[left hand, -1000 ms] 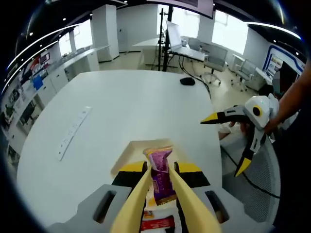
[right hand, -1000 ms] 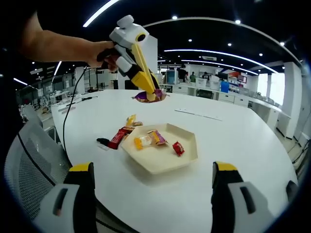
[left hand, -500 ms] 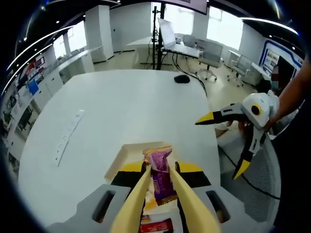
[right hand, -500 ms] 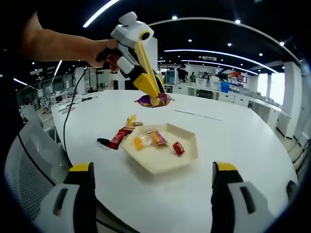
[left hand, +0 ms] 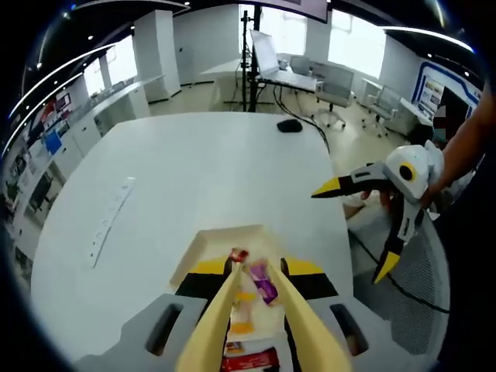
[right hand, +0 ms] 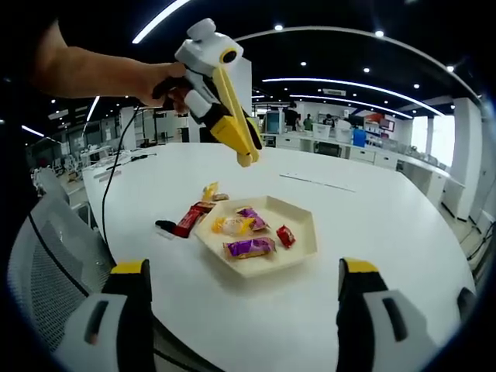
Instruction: Place the target food into the container with the food tongs after gripping and lifting it, then release it inside without dropping or visibly crushing the food.
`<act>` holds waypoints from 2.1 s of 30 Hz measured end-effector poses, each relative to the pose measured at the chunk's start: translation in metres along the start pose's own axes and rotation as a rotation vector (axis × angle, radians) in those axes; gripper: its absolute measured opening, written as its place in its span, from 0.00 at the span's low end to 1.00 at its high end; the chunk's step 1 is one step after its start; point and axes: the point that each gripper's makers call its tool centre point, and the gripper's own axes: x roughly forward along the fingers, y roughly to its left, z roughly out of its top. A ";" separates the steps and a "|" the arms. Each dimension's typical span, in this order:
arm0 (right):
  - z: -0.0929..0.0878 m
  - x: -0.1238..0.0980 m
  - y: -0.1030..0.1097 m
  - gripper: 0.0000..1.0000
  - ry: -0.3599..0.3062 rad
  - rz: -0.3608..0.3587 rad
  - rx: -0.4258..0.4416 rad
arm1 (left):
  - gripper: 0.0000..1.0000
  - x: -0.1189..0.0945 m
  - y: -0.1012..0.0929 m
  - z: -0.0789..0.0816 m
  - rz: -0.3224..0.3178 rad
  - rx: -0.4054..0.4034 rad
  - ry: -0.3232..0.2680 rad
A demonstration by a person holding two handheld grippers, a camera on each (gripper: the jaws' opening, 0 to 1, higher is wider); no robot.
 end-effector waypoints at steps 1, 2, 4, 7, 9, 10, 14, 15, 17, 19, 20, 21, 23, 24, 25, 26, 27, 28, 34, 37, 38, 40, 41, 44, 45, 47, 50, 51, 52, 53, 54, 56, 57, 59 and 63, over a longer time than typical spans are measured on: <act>0.000 0.000 0.000 0.99 0.001 0.000 0.001 | 0.22 -0.001 0.001 -0.001 0.000 -0.004 -0.002; -0.001 0.000 0.000 0.99 0.003 0.000 0.003 | 0.22 -0.002 0.002 -0.002 0.003 -0.005 -0.007; -0.001 0.000 0.000 0.99 0.004 0.000 0.001 | 0.22 -0.004 0.003 -0.003 0.006 -0.008 -0.010; -0.001 0.000 0.000 0.99 0.008 0.003 0.000 | 0.23 -0.007 0.006 -0.008 0.008 -0.017 -0.014; -0.001 0.001 0.000 0.99 0.007 0.003 -0.001 | 0.23 -0.011 0.010 -0.010 0.014 -0.015 -0.032; -0.002 0.001 0.000 0.99 0.008 0.003 -0.001 | 0.23 -0.013 0.011 -0.011 0.014 -0.018 -0.033; -0.002 0.001 0.000 0.99 0.011 0.003 -0.001 | 0.23 -0.021 0.019 -0.018 0.029 -0.037 -0.041; -0.002 0.001 0.000 0.99 0.014 0.002 -0.001 | 0.23 -0.023 0.021 -0.021 0.035 -0.043 -0.042; -0.002 0.001 0.000 0.99 0.012 0.001 -0.001 | 0.23 -0.026 0.023 -0.024 0.040 -0.046 -0.045; -0.002 0.001 0.000 0.99 0.016 0.003 -0.002 | 0.23 -0.030 0.024 -0.028 0.051 -0.047 -0.055; -0.002 0.001 0.000 0.99 0.014 0.001 -0.003 | 0.23 -0.031 0.025 -0.029 0.056 -0.049 -0.060; -0.001 0.001 0.000 0.99 0.010 0.000 -0.006 | 0.24 -0.033 0.025 -0.032 0.058 -0.052 -0.061; -0.002 0.001 0.000 0.99 0.015 0.001 -0.003 | 0.24 -0.036 0.024 -0.035 0.063 -0.063 -0.070; -0.003 0.001 0.000 0.99 0.016 0.001 -0.003 | 0.24 -0.038 0.024 -0.038 0.064 -0.070 -0.075; -0.002 0.001 0.000 0.99 0.016 0.000 -0.003 | 0.24 -0.040 0.024 -0.041 0.069 -0.076 -0.077; -0.002 0.001 -0.001 0.99 0.015 -0.001 -0.005 | 0.24 -0.042 0.024 -0.044 0.076 -0.080 -0.084; -0.002 0.001 0.000 0.99 0.015 0.000 -0.005 | 0.24 -0.043 0.024 -0.045 0.078 -0.084 -0.087; -0.003 0.001 0.000 0.99 0.017 0.000 -0.002 | 0.24 -0.046 0.024 -0.048 0.083 -0.094 -0.096; -0.003 0.000 -0.002 0.99 0.012 -0.007 0.017 | 0.24 -0.061 0.024 -0.055 0.143 -0.076 -0.198; 0.000 -0.001 -0.002 0.98 -0.002 -0.006 0.015 | 0.24 -0.067 0.024 -0.064 0.151 -0.095 -0.206; 0.000 0.000 -0.002 0.98 -0.002 -0.006 0.011 | 0.24 -0.068 0.025 -0.065 0.153 -0.096 -0.214; -0.002 0.000 -0.001 0.97 0.008 0.000 0.017 | 0.24 -0.070 0.025 -0.071 0.154 -0.098 -0.218; -0.002 0.000 -0.001 0.98 0.008 -0.003 0.012 | 0.24 -0.070 0.025 -0.074 0.155 -0.097 -0.221; -0.004 0.000 -0.003 0.98 0.015 -0.007 0.017 | 0.24 -0.071 0.022 -0.082 0.146 -0.090 -0.237; -0.005 0.000 -0.003 0.98 0.017 -0.011 0.018 | 0.24 -0.071 0.021 -0.084 0.148 -0.090 -0.239; -0.005 0.000 -0.004 0.98 0.020 -0.015 0.020 | 0.24 -0.070 0.020 -0.090 0.144 -0.102 -0.253; -0.004 0.000 -0.004 0.98 0.018 -0.016 0.020 | 0.24 -0.071 0.017 -0.097 0.142 -0.084 -0.272; -0.005 0.000 -0.005 0.98 0.020 -0.017 0.022 | 0.25 -0.071 0.013 -0.099 0.126 -0.083 -0.283; -0.005 0.000 -0.005 0.98 0.022 -0.017 0.024 | 0.25 -0.071 0.011 -0.099 0.123 -0.075 -0.291; -0.006 0.000 -0.005 0.98 0.023 -0.017 0.028 | 0.25 -0.072 0.011 -0.100 0.140 -0.037 -0.305; -0.005 -0.001 -0.004 0.98 0.020 -0.015 0.030 | 0.25 -0.072 0.009 -0.102 0.127 -0.052 -0.309; -0.004 -0.001 -0.004 0.99 0.013 -0.010 0.030 | 0.25 -0.072 0.008 -0.106 0.122 -0.065 -0.315; -0.004 -0.001 -0.003 0.99 0.013 -0.008 0.029 | 0.25 -0.072 0.008 -0.108 0.127 -0.061 -0.312; -0.006 -0.001 -0.003 0.99 0.024 -0.007 0.033 | 0.25 -0.072 0.006 -0.114 0.126 -0.083 -0.316; -0.007 -0.001 -0.004 0.99 0.028 -0.012 0.039 | 0.25 -0.074 0.002 -0.121 0.129 -0.086 -0.338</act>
